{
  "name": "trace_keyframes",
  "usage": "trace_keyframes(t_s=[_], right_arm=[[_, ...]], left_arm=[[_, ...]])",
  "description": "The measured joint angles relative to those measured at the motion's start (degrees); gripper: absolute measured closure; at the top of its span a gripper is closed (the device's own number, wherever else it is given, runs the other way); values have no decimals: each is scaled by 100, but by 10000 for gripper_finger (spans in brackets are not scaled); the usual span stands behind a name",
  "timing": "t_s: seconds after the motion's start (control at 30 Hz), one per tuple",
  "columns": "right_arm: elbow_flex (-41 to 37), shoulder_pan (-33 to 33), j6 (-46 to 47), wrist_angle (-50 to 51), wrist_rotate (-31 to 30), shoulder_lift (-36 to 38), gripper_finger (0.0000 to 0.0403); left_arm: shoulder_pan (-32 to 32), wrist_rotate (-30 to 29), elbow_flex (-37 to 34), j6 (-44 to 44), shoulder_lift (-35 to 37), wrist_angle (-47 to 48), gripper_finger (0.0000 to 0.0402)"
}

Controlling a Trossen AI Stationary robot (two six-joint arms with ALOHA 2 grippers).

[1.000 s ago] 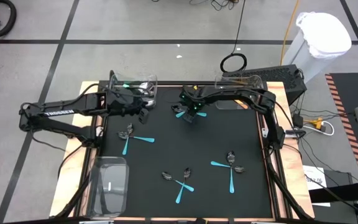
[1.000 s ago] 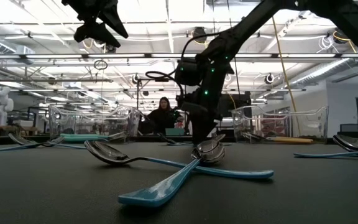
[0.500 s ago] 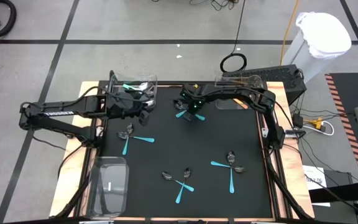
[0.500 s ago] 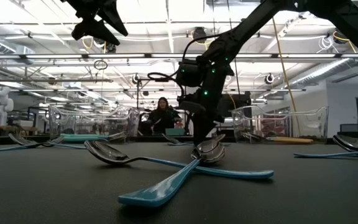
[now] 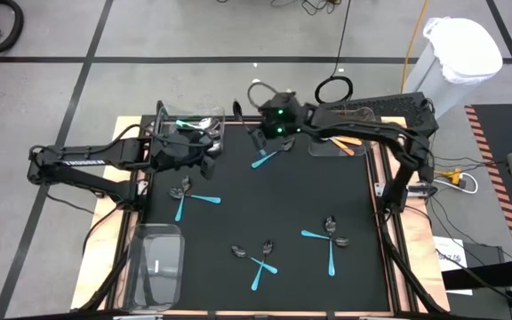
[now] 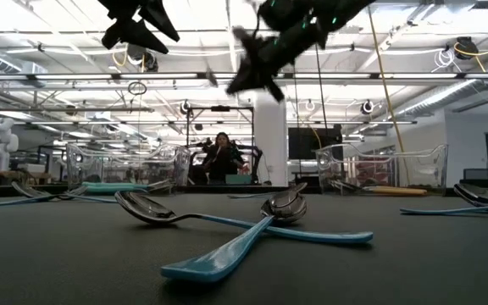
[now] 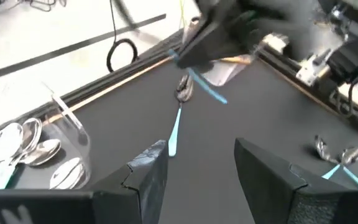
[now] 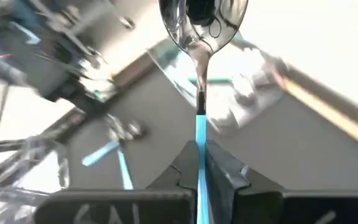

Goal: Sort silverware by color (type)
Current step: Put the blue spoon into the bottom transparent bin

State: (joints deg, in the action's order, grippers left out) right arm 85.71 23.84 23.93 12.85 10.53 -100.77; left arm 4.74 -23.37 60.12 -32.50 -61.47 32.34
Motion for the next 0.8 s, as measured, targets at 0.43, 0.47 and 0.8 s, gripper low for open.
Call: trace_keyframes(t_s=[0.43, 0.47, 0.8], right_arm=[[-6, -522, -939, -728, -760, 291, 398], [-6, -572, -994, -800, -917, 290, 398], [-4, -899, -1537, -1148, -1759, 301, 398]], left_arm=[[474, -90, 0, 1091, 4, -1917, 198], [528, -92, 0, 1086, 4, -1915, 190], [860, -95, 0, 1304, -113, -2022, 98]])
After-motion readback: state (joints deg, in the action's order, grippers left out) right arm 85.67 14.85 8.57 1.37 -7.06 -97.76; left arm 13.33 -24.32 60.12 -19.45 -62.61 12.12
